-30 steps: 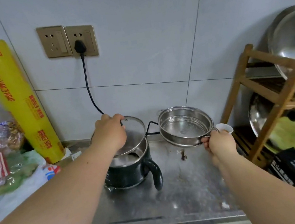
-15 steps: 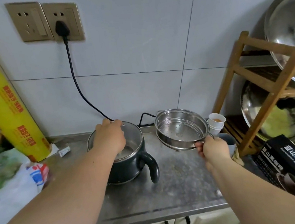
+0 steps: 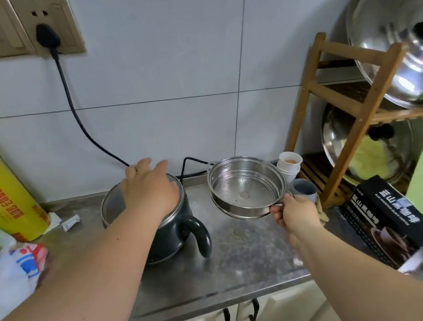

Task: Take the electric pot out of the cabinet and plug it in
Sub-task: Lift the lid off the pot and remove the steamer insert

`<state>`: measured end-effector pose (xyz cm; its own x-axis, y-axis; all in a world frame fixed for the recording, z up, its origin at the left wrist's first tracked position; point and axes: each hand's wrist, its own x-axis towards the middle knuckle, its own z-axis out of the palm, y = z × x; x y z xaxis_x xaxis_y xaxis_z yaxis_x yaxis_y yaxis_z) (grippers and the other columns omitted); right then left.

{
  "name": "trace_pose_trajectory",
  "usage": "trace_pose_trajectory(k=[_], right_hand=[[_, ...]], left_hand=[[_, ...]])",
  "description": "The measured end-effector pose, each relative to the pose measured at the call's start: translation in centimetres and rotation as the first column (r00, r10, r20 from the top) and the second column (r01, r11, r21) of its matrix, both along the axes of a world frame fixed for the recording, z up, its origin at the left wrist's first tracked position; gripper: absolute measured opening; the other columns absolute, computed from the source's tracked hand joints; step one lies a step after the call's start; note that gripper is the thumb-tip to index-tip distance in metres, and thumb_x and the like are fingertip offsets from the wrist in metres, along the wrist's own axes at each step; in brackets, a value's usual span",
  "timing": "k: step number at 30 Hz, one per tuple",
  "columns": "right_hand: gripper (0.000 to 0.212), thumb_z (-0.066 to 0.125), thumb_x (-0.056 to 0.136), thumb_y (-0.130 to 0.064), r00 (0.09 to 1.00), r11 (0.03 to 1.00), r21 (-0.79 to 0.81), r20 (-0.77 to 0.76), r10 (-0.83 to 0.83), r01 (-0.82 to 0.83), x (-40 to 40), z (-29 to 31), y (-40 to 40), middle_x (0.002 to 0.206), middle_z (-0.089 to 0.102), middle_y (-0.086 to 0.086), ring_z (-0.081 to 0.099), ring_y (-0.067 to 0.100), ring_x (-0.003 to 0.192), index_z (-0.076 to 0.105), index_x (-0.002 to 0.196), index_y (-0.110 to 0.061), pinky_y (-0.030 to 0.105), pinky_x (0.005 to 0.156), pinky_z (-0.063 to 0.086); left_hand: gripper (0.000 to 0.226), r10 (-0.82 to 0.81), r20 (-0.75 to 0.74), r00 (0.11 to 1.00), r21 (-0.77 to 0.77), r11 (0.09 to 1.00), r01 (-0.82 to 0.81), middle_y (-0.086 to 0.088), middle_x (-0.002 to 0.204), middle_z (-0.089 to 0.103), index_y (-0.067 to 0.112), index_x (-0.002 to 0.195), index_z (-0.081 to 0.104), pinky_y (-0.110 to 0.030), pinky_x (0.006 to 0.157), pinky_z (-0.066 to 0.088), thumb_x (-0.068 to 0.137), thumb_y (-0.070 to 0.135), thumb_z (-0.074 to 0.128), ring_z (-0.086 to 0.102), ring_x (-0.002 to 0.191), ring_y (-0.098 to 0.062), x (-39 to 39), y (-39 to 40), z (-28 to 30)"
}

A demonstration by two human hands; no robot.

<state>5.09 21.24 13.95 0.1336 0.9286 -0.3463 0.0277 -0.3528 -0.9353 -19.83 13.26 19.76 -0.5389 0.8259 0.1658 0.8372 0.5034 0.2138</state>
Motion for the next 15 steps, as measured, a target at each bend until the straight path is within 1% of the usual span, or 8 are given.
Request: trace_pose_trajectory(k=[2,3,5,6,7,9,12,15], right_hand=[[0.027,0.037,0.098,-0.024,0.999,1.000,-0.009,0.034,0.017,-0.016,1.6,-0.9,-0.3,0.048,0.061,0.001,0.050,0.010,0.042,0.060,0.089,-0.012,0.020,0.038,0.042],[0.027,0.038,0.098,-0.024,0.999,0.999,-0.016,0.037,0.030,-0.030,2.0,-1.4,-0.5,0.047,0.061,0.000,0.050,0.010,0.042,0.060,0.088,-0.012,0.021,0.039,0.043],[0.026,0.038,0.098,-0.023,0.999,0.999,-0.033,0.008,0.042,-0.042,3.5,-2.7,-0.9,0.046,0.060,0.000,0.049,0.011,0.042,0.060,0.089,-0.011,0.023,0.041,0.043],[0.024,0.039,0.098,-0.022,0.999,0.998,-0.045,-0.013,0.044,-0.045,3.9,-3.3,-1.2,0.046,0.059,0.001,0.048,0.012,0.043,0.059,0.090,-0.011,0.025,0.043,0.042],[0.023,0.039,0.098,-0.021,0.999,0.997,-0.062,-0.020,0.041,-0.042,4.4,-3.8,-1.5,0.046,0.059,0.001,0.047,0.013,0.044,0.058,0.089,-0.012,0.025,0.044,0.041],[0.022,0.040,0.098,-0.021,0.999,0.994,-0.101,-0.005,0.044,-0.044,5.2,-4.8,-1.9,0.047,0.059,0.000,0.046,0.013,0.044,0.058,0.088,-0.014,0.025,0.044,0.040],[0.022,0.040,0.098,-0.024,0.998,0.990,-0.134,0.025,0.055,-0.051,6.3,-6.1,-2.2,0.055,0.061,0.003,0.048,0.013,0.046,0.059,0.090,-0.015,0.026,0.044,0.043],[0.023,0.040,0.098,-0.023,0.998,0.989,-0.138,0.028,0.057,-0.052,7.1,-7.3,-2.1,0.061,0.061,0.005,0.049,0.014,0.047,0.059,0.093,-0.013,0.029,0.050,0.046]], left_hand=[[0.049,-0.118,0.070,0.991,0.157,0.982,0.106,-0.003,0.145,0.036,0.028,0.136,0.042,-0.041,0.105,0.027,0.087,0.031,0.046,0.026,0.129,-0.029,2.7,0.5,-0.5],[0.045,-0.200,0.107,0.974,0.201,0.964,0.175,-0.002,0.141,0.040,0.025,0.132,0.047,-0.037,0.104,0.027,0.087,0.028,0.046,0.029,0.127,-0.027,3.9,0.6,-0.9],[0.040,-0.357,0.206,0.911,0.211,0.926,0.315,-0.003,0.135,0.047,0.021,0.127,0.054,-0.031,0.105,0.027,0.088,0.022,0.047,0.036,0.125,-0.025,6.9,0.9,-2.3],[0.038,-0.403,0.254,0.879,0.202,0.911,0.359,-0.004,0.134,0.048,0.019,0.125,0.056,-0.030,0.105,0.027,0.088,0.020,0.048,0.039,0.124,-0.024,8.0,0.8,-3.0],[0.037,-0.428,0.294,0.855,0.180,0.903,0.390,-0.005,0.133,0.048,0.018,0.125,0.056,-0.029,0.105,0.027,0.088,0.019,0.049,0.042,0.124,-0.023,9.0,0.8,-4.0],[0.039,-0.430,0.354,0.830,0.085,0.899,0.430,-0.004,0.135,0.045,0.017,0.127,0.054,-0.028,0.104,0.029,0.089,0.020,0.048,0.044,0.123,-0.020,10.4,0.5,-5.8],[0.043,-0.380,0.416,0.826,-0.081,0.889,0.450,-0.001,0.138,0.039,0.021,0.132,0.048,-0.027,0.104,0.030,0.089,0.024,0.047,0.043,0.123,-0.018,11.5,0.0,-8.2],[0.042,-0.353,0.443,0.824,-0.148,0.878,0.456,0.001,0.138,0.039,0.024,0.132,0.048,-0.025,0.101,0.030,0.090,0.026,0.047,0.044,0.121,-0.016,11.8,-0.3,-9.4]])
